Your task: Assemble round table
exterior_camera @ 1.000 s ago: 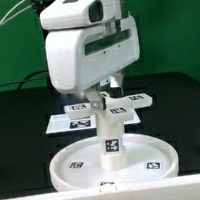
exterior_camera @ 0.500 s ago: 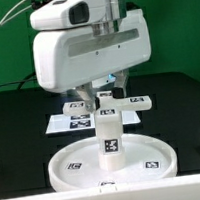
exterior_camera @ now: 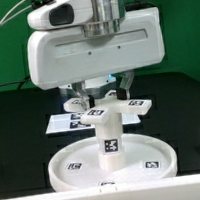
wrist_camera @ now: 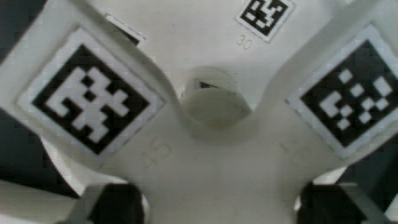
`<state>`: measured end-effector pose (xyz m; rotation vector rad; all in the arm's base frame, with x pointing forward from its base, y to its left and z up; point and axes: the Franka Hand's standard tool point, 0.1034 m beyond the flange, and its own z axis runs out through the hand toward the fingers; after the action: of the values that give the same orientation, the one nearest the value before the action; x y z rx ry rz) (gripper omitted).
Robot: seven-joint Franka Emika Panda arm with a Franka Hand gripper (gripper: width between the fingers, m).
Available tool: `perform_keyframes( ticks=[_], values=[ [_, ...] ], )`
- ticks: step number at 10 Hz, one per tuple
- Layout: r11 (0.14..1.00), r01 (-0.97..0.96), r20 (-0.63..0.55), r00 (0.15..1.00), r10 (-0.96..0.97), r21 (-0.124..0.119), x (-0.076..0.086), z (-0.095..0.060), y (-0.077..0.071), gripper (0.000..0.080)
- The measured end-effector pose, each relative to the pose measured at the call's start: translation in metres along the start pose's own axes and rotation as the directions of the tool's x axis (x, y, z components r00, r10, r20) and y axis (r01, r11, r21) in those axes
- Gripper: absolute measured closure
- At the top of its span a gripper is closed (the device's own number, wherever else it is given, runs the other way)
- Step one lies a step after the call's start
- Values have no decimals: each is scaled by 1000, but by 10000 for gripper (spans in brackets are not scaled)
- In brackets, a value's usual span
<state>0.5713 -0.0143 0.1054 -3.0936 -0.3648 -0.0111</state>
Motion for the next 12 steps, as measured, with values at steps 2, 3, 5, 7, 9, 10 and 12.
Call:
perform_keyframes(
  ticks=[2, 3, 5, 7, 9, 10, 12],
  values=[
    [991, -136, 0, 991, 136, 0, 0, 0, 0, 370],
    [985, -172, 0, 985, 172, 0, 0, 0, 0, 370],
    [959, -282, -1, 959, 282, 1, 1, 0, 0, 370],
    [899, -438, -1, 899, 438, 2, 1, 0, -1, 370],
    [824, -566, 0, 825, 566, 10, 1, 0, -1, 370],
    [782, -623, 1, 782, 624, 13, 2, 0, -2, 370],
    [689, -725, 6, 689, 725, 19, 2, 0, -2, 370]
  ],
)
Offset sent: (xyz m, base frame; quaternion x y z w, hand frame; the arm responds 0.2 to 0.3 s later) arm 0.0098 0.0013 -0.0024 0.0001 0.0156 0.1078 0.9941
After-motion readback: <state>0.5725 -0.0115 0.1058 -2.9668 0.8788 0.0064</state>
